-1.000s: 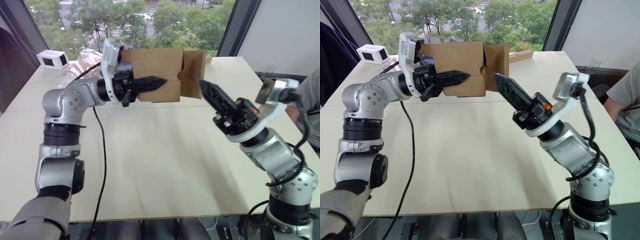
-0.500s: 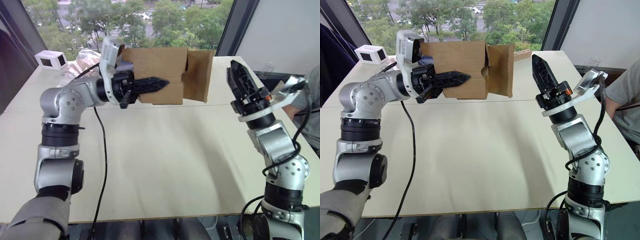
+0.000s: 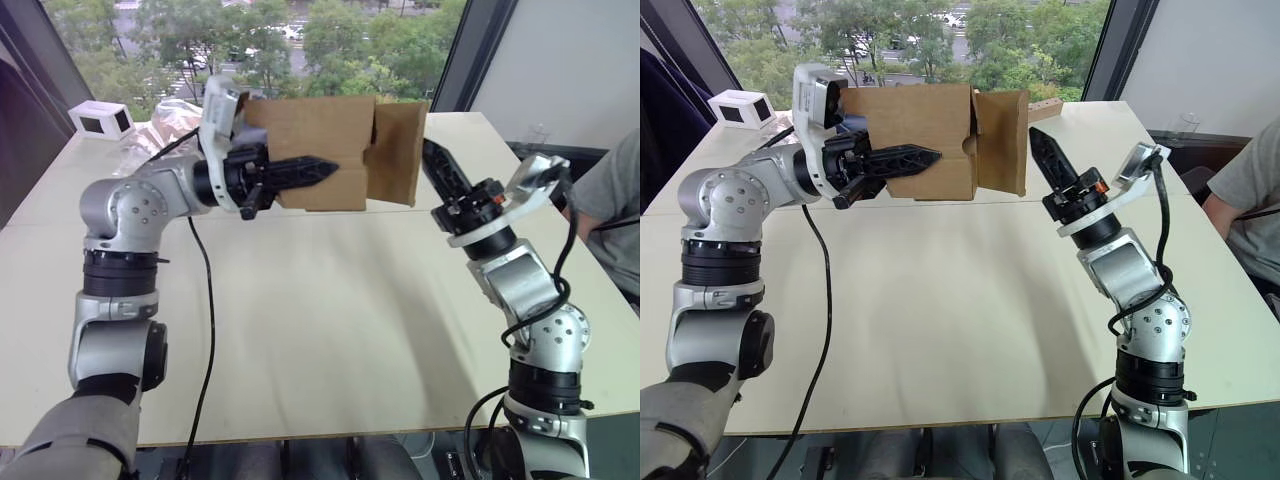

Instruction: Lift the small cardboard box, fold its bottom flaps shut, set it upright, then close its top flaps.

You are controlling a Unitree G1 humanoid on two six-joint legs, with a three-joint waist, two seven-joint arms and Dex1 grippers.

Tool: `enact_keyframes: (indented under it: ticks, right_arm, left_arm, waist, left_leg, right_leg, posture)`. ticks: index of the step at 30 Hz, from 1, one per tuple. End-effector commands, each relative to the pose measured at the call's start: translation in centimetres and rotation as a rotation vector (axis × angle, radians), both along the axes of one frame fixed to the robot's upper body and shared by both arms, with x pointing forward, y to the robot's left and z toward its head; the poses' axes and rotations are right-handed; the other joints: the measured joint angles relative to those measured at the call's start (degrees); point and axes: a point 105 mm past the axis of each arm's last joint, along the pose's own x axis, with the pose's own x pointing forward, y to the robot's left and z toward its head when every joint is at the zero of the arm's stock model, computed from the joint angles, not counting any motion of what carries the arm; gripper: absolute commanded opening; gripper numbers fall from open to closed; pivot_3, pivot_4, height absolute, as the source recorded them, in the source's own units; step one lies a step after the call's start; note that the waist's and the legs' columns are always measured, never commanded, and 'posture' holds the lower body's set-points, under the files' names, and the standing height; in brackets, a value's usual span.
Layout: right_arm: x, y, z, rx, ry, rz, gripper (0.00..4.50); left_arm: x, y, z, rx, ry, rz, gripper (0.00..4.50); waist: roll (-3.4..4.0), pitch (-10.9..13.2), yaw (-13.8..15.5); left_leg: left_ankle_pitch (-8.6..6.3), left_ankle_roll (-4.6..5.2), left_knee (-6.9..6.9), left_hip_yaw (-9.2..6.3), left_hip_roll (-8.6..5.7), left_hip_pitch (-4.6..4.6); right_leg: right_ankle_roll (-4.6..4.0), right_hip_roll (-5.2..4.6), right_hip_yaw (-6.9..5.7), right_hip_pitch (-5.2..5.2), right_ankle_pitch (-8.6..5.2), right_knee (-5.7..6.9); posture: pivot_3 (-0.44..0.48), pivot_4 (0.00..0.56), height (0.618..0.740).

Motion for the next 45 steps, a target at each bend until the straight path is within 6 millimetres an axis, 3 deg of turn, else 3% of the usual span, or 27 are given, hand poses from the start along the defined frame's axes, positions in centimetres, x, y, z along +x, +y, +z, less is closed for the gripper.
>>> enact_keyframes:
  ticks: [1, 12, 16, 19, 30, 45]
  right_arm:
    - [-1.8, 1.5, 1.5, 0.010, -0.076, 0.071, 0.04]
    - [-2.6, 3.0, 1.5, 0.079, -0.076, 0.142, 0.04]
    - [-2.3, 3.2, 1.3, 0.112, -0.069, 0.139, 0.87]
    - [-2.2, 3.2, 1.4, 0.158, -0.066, 0.145, 2.15]
    - [-2.0, 3.7, 0.8, 0.176, -0.047, 0.150, 2.15]
    - [-0.9, 4.1, 0.0, 0.064, -0.037, 0.039, 2.15]
  left_arm:
    - [-0.4, 0.2, 1.1, -0.034, -0.041, -0.003, 0.00]
    - [0.0, 0.2, 1.2, -0.044, -0.036, 0.007, 0.00]
    - [0.1, 0.3, 1.5, -0.063, -0.031, 0.010, 0.00]
    - [0.1, 0.3, 1.6, -0.074, -0.030, 0.009, 0.00]
    - [0.1, 0.3, 1.7, -0.079, -0.031, 0.012, 0.00]
    - [0.1, 0.2, 1.7, -0.085, -0.026, 0.014, 0.00]
  waist:
    - [0.00, 0.00, 0.01]
    - [0.00, 0.00, 0.03]
    - [0.00, 0.00, 0.00]
    - [0.00, 0.00, 0.00]
    - [0.00, 0.00, -0.03]
    - [0.00, 0.00, -0.04]
  left_leg:
    - [0.00, 0.00, 0.00, 0.00, 0.00, 0.00]
    - [0.00, 0.00, 0.00, 0.00, -0.01, 0.00]
    - [0.00, 0.00, 0.00, 0.00, -0.01, 0.00]
    - [0.00, 0.00, 0.00, -0.01, -0.01, 0.00]
    - [0.00, -0.01, 0.00, 0.00, -0.01, 0.00]
    - [0.00, 0.00, 0.00, 0.00, -0.01, 0.00]
  right_leg:
    - [0.00, 0.00, 0.00, 0.00, 0.00, 0.00]
    - [0.00, -0.01, 0.00, 0.01, 0.00, 0.00]
    - [0.00, 0.00, 0.00, 0.00, 0.00, 0.00]
    - [0.00, 0.00, 0.00, 0.00, 0.00, 0.00]
    - [0.00, -0.01, 0.00, 0.00, 0.00, 0.00]
    - [0.00, -0.01, 0.00, 0.00, 0.00, 0.00]
  posture:
    - [0.000, 0.150, 0.740]
    - [0.000, 0.150, 0.740]
    - [0.000, 0.150, 0.740]
    - [0.000, 0.150, 0.740]
    - [0.000, 0.150, 0.740]
    - [0.000, 0.150, 0.740]
